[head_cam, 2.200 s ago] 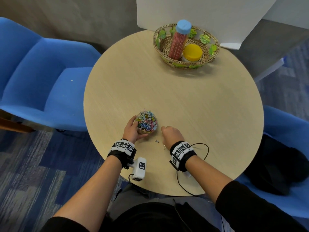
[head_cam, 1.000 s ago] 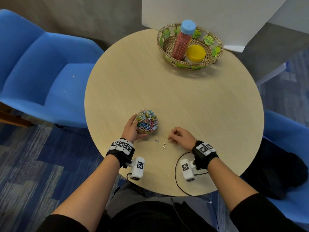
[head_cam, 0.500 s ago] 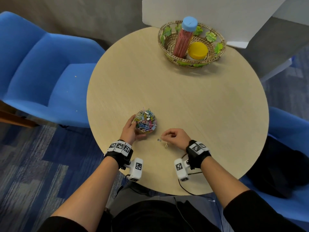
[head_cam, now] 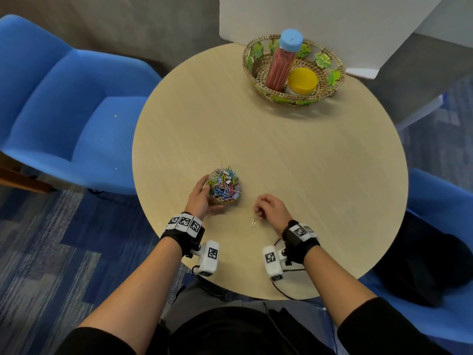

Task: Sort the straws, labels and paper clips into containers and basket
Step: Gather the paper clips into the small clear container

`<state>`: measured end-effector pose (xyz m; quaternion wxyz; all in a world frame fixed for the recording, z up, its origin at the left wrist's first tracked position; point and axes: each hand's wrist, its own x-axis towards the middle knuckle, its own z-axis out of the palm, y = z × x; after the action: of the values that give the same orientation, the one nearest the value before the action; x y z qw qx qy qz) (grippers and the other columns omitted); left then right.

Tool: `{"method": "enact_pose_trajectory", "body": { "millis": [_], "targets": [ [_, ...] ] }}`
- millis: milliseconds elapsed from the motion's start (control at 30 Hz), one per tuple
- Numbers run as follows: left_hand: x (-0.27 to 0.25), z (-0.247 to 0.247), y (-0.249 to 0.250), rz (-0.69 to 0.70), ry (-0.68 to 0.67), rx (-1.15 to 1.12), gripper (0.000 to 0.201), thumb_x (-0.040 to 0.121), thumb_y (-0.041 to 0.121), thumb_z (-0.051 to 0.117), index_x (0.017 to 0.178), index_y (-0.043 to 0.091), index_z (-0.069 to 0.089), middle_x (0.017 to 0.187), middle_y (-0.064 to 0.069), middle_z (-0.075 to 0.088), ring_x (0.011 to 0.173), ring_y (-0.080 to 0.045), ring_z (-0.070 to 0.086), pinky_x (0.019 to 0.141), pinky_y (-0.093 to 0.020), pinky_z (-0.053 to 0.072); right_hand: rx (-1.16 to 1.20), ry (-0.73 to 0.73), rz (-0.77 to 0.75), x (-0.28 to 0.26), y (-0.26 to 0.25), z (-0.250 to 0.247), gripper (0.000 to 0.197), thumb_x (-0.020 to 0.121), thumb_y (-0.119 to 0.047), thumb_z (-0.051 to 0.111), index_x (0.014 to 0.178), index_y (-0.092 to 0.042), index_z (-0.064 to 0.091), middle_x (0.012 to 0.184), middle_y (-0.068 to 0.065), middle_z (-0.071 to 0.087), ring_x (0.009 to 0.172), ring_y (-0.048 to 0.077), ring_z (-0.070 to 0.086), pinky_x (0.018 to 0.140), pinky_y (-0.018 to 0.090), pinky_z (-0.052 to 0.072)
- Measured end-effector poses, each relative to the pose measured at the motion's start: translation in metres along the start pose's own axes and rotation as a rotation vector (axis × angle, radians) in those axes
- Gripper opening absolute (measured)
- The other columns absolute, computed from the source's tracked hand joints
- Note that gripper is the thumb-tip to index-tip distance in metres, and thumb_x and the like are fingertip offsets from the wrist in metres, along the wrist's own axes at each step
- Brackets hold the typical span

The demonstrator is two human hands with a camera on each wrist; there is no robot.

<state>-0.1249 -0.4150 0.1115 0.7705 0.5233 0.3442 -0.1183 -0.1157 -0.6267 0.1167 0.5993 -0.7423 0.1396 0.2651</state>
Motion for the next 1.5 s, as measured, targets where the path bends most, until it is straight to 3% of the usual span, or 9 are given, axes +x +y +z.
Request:
{"method": "enact_pose_trajectory", "body": {
  "millis": [67, 133, 333, 533, 700, 867, 1267, 1367, 1500],
  "targets": [
    [0.001, 0.002, -0.001, 0.008, -0.007, 0.019, 0.041, 0.107, 0.014, 0.039, 0.147, 0.020, 0.043, 0.146, -0.014, 0.049, 0.120, -0.038, 0.059, 0.061, -0.039, 0.063, 0.459, 0.008, 0.154, -0.006, -0.007, -0.007, 0.023, 0.097, -0.005, 0.045, 0.075, -0.010, 0.051, 0.072, 0.014, 0.062, 0.058, 0.019, 0.050, 0.054, 0.024, 0.045],
    [0.002, 0.005, -0.002, 0.011, -0.016, 0.037, 0.040, 0.107, 0.014, 0.039, 0.146, 0.020, 0.044, 0.147, -0.014, 0.048, 0.122, -0.039, 0.058, 0.061, -0.039, 0.062, 0.626, -0.001, 0.212, -0.013, -0.014, -0.015, 0.023, 0.094, -0.004, 0.042, 0.073, -0.010, 0.048, 0.070, 0.016, 0.059, 0.054, 0.018, 0.048, 0.049, 0.022, 0.044],
    [0.001, 0.011, -0.005, 0.006, -0.040, 0.056, 0.039, 0.107, 0.015, 0.038, 0.145, 0.021, 0.045, 0.147, -0.015, 0.047, 0.124, -0.041, 0.057, 0.056, -0.034, 0.062, 0.314, -0.067, 0.109, -0.011, -0.004, -0.035, 0.016, 0.086, -0.007, 0.057, 0.075, -0.003, 0.067, 0.054, 0.004, 0.042, 0.048, 0.014, 0.030, 0.043, 0.023, 0.022],
    [0.000, 0.015, -0.009, 0.014, -0.044, 0.076, 0.040, 0.107, 0.015, 0.039, 0.146, 0.020, 0.044, 0.149, -0.014, 0.046, 0.125, -0.041, 0.055, 0.054, -0.034, 0.061, -0.544, -0.247, -0.119, -0.009, -0.001, -0.034, 0.010, 0.076, -0.027, 0.083, 0.084, -0.024, 0.079, 0.062, -0.006, 0.063, 0.058, 0.005, 0.048, 0.063, 0.019, 0.040],
    [-0.005, 0.019, -0.005, 0.025, -0.046, 0.076, 0.040, 0.108, 0.014, 0.037, 0.147, 0.019, 0.043, 0.148, -0.016, 0.047, 0.123, -0.044, 0.057, 0.052, -0.031, 0.060, -0.942, -0.264, -0.245, -0.004, -0.006, -0.026, 0.013, 0.083, -0.032, 0.077, 0.092, -0.022, 0.078, 0.070, -0.017, 0.060, 0.067, 0.000, 0.051, 0.071, 0.018, 0.036],
    [-0.009, 0.021, -0.001, 0.010, -0.047, 0.073, 0.041, 0.108, 0.015, 0.037, 0.148, 0.019, 0.041, 0.148, -0.016, 0.047, 0.122, -0.043, 0.057, 0.053, -0.030, 0.060, -1.083, -0.336, -0.293, -0.006, -0.008, -0.025, 0.018, 0.092, -0.032, 0.066, 0.101, -0.018, 0.072, 0.099, 0.000, 0.072, 0.088, 0.014, 0.062, 0.078, 0.022, 0.044],
    [-0.007, 0.027, -0.004, 0.010, -0.023, 0.087, 0.041, 0.108, 0.015, 0.037, 0.148, 0.019, 0.042, 0.146, -0.017, 0.049, 0.122, -0.043, 0.058, 0.054, -0.032, 0.061, -1.147, -0.364, -0.300, -0.009, 0.003, -0.029, 0.021, 0.097, -0.031, 0.057, 0.106, -0.014, 0.067, 0.101, 0.004, 0.070, 0.094, 0.022, 0.063, 0.082, 0.032, 0.047],
    [-0.009, 0.033, 0.002, 0.019, -0.033, 0.102, 0.039, 0.107, 0.015, 0.038, 0.146, 0.021, 0.044, 0.144, -0.016, 0.050, 0.113, -0.040, 0.061, 0.056, -0.033, 0.062, -1.152, -0.363, -0.258, -0.007, -0.001, -0.031, 0.020, 0.099, -0.029, 0.053, 0.104, -0.012, 0.062, 0.094, 0.006, 0.067, 0.086, 0.025, 0.060, 0.076, 0.032, 0.044],
    [-0.009, 0.041, 0.009, 0.033, -0.057, 0.128, 0.040, 0.108, 0.017, 0.038, 0.146, 0.022, 0.045, 0.139, -0.013, 0.052, 0.103, -0.035, 0.063, 0.058, -0.031, 0.062, -0.758, -0.086, -0.291, 0.003, -0.040, -0.046, 0.009, 0.096, -0.024, 0.059, 0.090, -0.019, 0.062, 0.066, -0.009, 0.051, 0.058, 0.009, 0.045, 0.061, 0.025, 0.034]
  ]
}}
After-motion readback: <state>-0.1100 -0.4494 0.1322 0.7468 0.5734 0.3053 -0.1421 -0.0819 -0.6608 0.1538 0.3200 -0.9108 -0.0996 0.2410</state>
